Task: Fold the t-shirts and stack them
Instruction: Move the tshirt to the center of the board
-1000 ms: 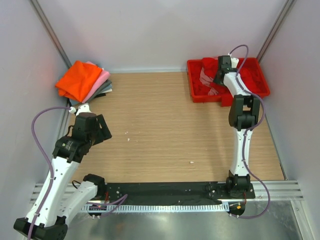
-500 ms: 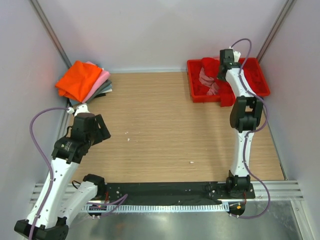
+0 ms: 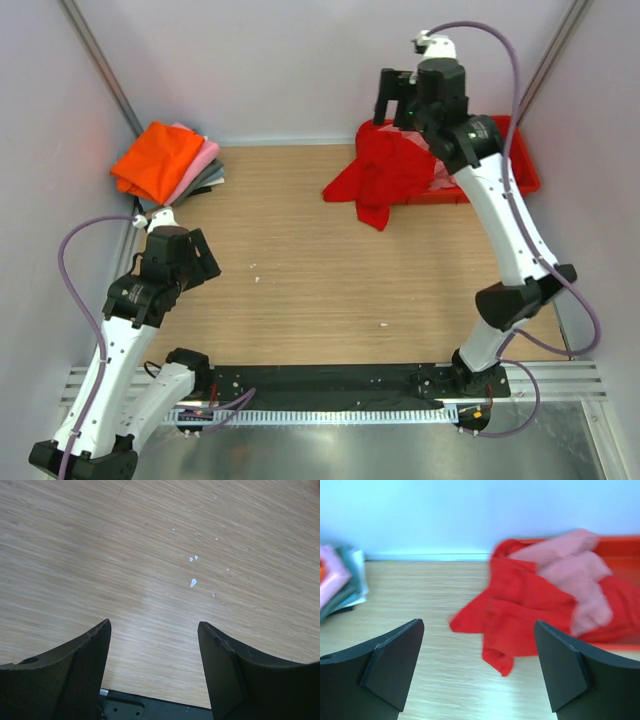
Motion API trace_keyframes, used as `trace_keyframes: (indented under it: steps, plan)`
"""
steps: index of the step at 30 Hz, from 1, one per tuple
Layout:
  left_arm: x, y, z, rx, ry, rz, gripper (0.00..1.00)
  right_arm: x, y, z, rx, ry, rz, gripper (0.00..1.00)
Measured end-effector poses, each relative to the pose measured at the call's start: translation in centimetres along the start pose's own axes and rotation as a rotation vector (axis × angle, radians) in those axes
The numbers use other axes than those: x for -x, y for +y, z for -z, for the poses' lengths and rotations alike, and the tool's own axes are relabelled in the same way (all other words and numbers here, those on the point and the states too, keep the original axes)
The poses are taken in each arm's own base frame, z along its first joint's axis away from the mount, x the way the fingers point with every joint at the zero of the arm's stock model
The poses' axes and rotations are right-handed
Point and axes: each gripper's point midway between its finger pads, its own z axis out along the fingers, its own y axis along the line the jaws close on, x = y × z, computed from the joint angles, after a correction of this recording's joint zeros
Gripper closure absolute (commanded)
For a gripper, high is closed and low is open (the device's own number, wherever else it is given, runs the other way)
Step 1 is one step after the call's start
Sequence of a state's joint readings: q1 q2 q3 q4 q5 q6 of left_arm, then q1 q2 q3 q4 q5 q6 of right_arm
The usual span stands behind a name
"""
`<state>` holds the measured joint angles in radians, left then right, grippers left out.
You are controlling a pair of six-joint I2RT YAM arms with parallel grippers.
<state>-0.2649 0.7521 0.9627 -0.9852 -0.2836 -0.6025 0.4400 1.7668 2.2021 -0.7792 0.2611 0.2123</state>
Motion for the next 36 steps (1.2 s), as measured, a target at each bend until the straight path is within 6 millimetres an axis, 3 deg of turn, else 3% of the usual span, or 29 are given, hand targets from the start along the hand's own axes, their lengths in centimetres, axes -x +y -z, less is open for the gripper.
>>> trace_keyframes:
  steps: [2, 5, 9, 11, 13, 15, 18, 20, 24, 25, 27, 28, 30, 36]
  plan:
    - [0.0, 0.0, 0.0, -0.001, 0.000, 0.000, 0.29, -0.5, -3.0, 0.8, -0.081, 0.002, -0.015, 0.02]
    - [0.0, -0.1, 0.0, -0.004, 0.002, 0.000, 0.29, -3.7, -6.5, -0.2, -0.192, 0.063, -0.027, 0.02]
    - [0.0, -0.1, 0.1, -0.006, 0.002, 0.001, 0.29, -15.3, -8.1, -4.2, -0.265, 0.338, 0.036, 0.02]
    - [0.0, -0.1, 0.1, -0.007, 0.001, 0.001, 0.29, -19.6, -8.6, -5.6, -0.295, 0.448, 0.062, 0.03]
    - [0.0, -0.1, 0.1, -0.008, -0.001, 0.002, 0.29, -22.9, -9.3, -6.7, -0.326, 0.532, 0.072, 0.03]
    - [0.0, -0.1, 0.2, -0.010, -0.004, 0.002, 0.29, -24.8, -10.2, -7.6, -0.353, 0.576, 0.059, 0.03]
    - [0.0, -0.1, 0.2, -0.011, -0.006, 0.003, 0.29, -25.9, -12.0, -8.3, -0.390, 0.595, 0.024, 0.03]
    - [0.0, -0.1, 0.2, -0.011, -0.006, 0.003, 0.29, -25.8, -13.1, -8.9, -0.407, 0.583, 0.002, 0.13]
    - [0.1, 0.0, 0.2, -0.009, -0.006, 0.006, 0.29, -26.1, -14.2, -10.3, -0.416, 0.564, -0.028, 0.41]
    - [0.1, 0.0, 0.2, -0.007, -0.007, 0.007, 0.29, -26.5, -14.2, -10.8, -0.411, 0.566, -0.029, 0.52]
    - [0.1, 0.1, 0.2, -0.005, -0.008, 0.009, 0.29, -26.3, -13.6, -11.4, -0.384, 0.554, -0.035, 0.66]
    - [0.1, 0.1, 0.2, -0.005, -0.008, 0.010, 0.29, -26.2, -13.4, -11.6, -0.374, 0.550, -0.037, 0.83]
    - [0.2, 0.2, 0.2, -0.002, -0.009, 0.012, 0.29, -26.3, -12.9, -11.9, -0.352, 0.548, -0.036, 0.98]
    - [0.3, 0.3, 0.2, 0.003, -0.014, 0.020, 0.29, -25.9, -12.5, -11.5, -0.370, 0.547, -0.013, 0.99]
